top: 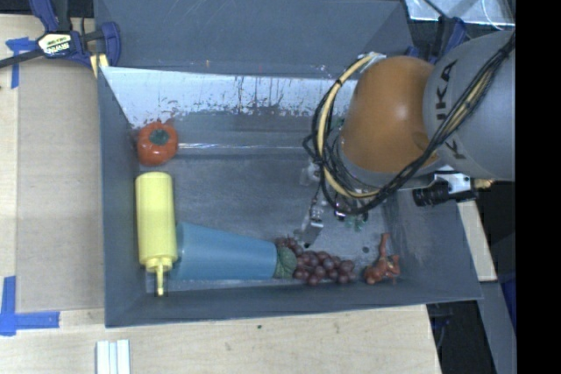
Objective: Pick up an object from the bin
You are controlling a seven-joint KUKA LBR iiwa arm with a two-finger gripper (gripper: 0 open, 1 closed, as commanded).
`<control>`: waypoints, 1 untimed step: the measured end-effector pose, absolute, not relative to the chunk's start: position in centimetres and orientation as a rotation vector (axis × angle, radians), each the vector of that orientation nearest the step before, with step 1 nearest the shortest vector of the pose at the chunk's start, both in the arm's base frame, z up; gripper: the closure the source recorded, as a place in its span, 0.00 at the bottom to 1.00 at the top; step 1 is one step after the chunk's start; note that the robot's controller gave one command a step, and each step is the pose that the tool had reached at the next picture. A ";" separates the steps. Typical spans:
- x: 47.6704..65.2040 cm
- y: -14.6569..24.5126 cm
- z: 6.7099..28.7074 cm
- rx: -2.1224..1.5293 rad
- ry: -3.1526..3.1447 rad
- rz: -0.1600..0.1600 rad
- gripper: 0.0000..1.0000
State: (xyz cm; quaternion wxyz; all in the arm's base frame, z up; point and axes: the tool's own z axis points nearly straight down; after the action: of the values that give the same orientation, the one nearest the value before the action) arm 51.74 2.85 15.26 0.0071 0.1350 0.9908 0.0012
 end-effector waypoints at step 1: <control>50.3 -1.8 11.5 0.366 3.107 0.001 0.00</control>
Offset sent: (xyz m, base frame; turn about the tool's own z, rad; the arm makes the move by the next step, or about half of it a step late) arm -0.0268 -0.0247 -0.0296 -0.0761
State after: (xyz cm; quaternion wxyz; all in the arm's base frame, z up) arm 50.31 -1.75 11.54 0.0065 0.1171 0.9931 0.0003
